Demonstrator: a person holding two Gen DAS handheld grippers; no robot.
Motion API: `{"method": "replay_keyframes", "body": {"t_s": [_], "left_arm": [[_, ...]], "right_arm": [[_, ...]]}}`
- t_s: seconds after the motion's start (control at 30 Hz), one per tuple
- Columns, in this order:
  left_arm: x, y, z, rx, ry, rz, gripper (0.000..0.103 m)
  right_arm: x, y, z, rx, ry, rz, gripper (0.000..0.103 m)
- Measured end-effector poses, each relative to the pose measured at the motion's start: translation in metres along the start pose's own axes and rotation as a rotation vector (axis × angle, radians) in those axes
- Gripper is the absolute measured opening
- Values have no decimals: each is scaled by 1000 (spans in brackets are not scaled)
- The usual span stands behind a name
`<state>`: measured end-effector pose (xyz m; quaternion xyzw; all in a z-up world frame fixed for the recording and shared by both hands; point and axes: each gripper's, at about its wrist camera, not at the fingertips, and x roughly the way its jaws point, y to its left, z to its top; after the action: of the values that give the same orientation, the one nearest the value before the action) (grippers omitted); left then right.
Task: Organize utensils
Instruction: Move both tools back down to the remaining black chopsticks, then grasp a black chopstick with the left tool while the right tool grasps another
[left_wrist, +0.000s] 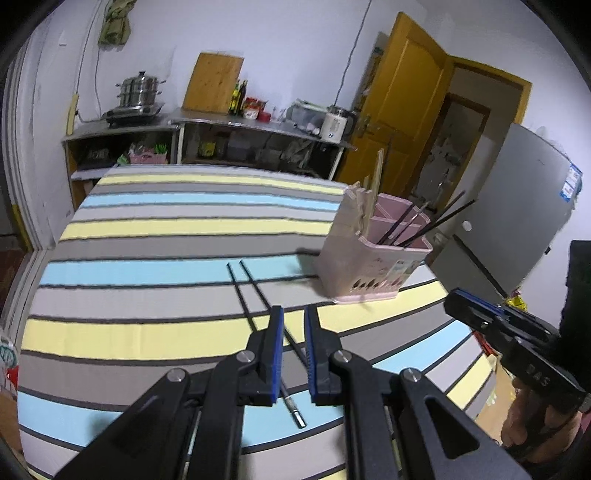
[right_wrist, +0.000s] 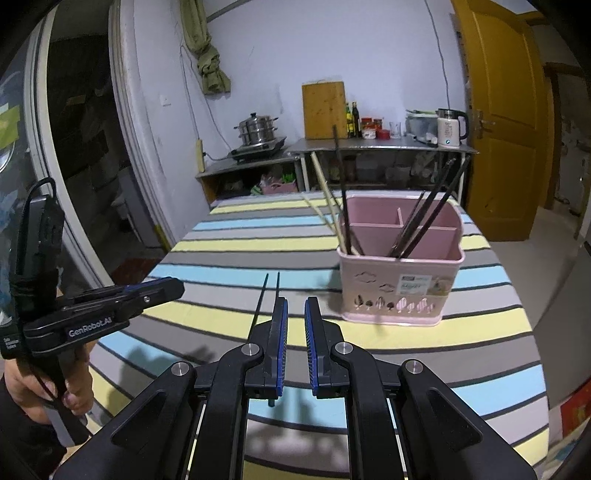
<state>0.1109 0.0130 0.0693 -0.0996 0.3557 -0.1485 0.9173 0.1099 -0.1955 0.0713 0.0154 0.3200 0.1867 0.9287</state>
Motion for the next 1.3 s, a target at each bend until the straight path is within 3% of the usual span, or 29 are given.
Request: {"method": "replay_keyframes", "body": {"t_s": [0.8, 1.0, 1.3], "left_arm": [[149, 47, -2, -137, 202, 105, 14], [152, 46, -7, -81, 171, 124, 12], [125, 75, -17, -99, 178, 150, 8]], "right_arm": [[74, -21, -22, 38, 141, 38, 10], [90, -22, -24, 38, 175, 41, 10], [139, -2, -24, -10, 241, 81, 9]]}}
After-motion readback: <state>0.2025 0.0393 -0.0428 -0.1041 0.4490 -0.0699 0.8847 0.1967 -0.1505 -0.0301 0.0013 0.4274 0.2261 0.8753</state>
